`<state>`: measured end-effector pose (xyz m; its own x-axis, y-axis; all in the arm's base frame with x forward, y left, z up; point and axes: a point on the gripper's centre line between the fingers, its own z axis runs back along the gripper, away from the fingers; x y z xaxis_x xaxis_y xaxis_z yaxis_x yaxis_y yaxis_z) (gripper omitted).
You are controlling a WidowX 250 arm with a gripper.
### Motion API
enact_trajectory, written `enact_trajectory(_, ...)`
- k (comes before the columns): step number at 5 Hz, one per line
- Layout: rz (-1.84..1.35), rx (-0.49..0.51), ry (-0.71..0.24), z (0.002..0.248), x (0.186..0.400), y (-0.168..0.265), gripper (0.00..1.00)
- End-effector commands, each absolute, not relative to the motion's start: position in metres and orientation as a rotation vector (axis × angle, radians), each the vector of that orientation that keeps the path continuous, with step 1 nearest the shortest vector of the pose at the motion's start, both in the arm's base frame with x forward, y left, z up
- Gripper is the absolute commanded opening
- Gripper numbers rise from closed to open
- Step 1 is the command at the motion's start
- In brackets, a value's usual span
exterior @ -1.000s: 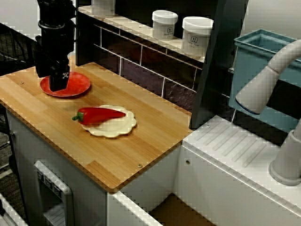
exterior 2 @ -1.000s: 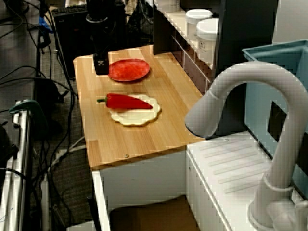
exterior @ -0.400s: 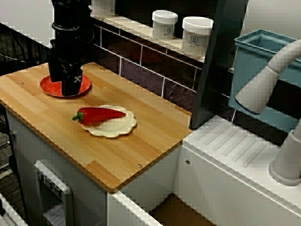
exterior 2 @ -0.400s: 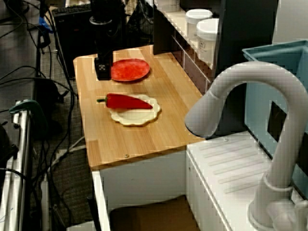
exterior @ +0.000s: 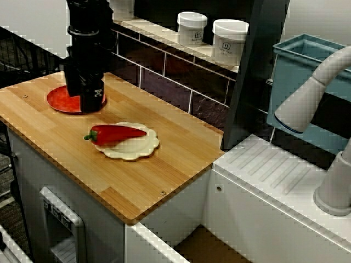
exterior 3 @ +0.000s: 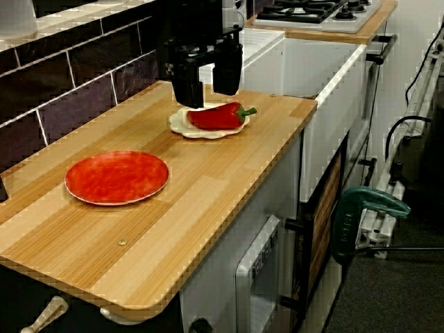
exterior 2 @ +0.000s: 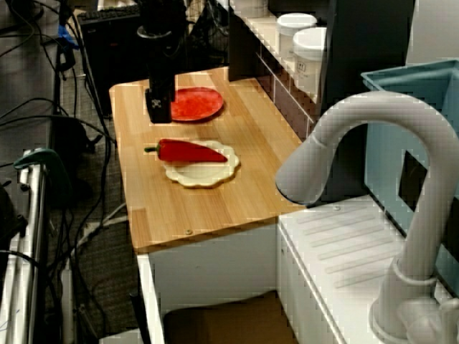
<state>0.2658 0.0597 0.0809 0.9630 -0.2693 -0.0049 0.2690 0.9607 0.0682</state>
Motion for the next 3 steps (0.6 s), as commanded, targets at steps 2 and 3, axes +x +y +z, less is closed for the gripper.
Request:
enact_trajectory(2,-0.228,0.119,0.018,0.081,0.281,0.028,1.0)
enact_trajectory(3,-0.212,0.11,0.063,0.071,0.284,0.025,1.0)
